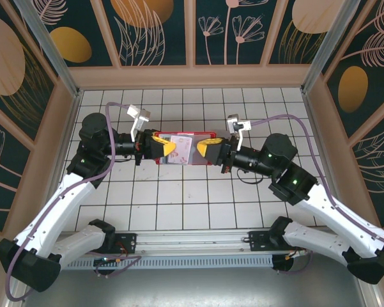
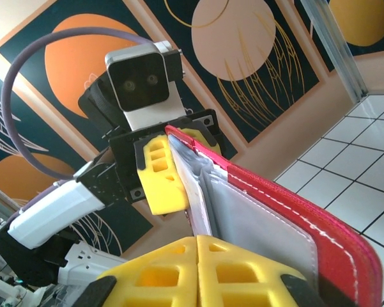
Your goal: Take the credit cards out of the card holder
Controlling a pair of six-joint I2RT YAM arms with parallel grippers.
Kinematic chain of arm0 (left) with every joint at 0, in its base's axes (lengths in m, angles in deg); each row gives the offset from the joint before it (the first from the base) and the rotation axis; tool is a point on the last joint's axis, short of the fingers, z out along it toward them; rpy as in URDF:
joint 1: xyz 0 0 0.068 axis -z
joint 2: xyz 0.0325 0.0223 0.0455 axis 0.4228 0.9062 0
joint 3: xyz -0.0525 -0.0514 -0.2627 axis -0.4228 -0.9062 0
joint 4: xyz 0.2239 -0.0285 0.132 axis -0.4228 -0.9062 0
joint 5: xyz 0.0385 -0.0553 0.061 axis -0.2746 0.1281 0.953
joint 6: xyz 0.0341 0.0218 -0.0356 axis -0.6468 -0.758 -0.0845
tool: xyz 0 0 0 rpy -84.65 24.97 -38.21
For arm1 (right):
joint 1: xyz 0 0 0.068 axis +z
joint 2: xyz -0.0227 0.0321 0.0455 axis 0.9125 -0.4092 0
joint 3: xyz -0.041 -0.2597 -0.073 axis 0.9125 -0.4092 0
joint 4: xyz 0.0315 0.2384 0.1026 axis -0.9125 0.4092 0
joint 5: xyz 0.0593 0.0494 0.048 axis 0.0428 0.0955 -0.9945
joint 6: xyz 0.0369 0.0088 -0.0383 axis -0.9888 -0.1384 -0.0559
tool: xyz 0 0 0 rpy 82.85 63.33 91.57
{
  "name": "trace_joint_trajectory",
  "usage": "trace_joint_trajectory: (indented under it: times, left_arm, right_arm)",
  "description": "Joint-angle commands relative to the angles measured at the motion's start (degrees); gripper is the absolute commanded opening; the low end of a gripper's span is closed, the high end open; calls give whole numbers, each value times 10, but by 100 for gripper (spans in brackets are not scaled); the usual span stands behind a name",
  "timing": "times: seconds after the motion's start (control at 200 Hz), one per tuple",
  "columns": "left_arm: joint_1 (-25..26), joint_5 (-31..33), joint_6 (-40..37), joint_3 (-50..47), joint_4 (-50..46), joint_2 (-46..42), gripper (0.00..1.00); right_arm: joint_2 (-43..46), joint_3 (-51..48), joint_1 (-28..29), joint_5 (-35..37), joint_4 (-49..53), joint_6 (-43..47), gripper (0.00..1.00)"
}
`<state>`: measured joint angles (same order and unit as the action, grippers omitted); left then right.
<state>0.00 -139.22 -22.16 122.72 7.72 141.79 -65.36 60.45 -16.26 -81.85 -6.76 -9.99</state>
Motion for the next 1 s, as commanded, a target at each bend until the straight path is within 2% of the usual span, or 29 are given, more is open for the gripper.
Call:
trace_joint_trajectory:
  times: [0.0,0.13,0.235,0.38,0.595,0.991]
  left_arm:
    - [-4,-5,4,-1,29,-6,0]
    - [-4,-5,9,-1,34,-4,0]
    - [-4,-1,13,-1,33,0,0]
    - [-4,2,13,2,29,6,0]
    - [-4,0,12,5,25,13,0]
    - [-4,-1,16,4,23,21,0]
  right_arm:
    - [-7,9,-3,-18,-6,12,13]
    - [-19,9,-3,-29,-26,3,26]
    - [-36,10,-2,-43,-38,-7,31]
    - [-48,7,1,-54,-61,-15,32]
    - [-65,12,6,-69,-76,-16,25]
    - [-90,24,17,-87,-78,-5,23]
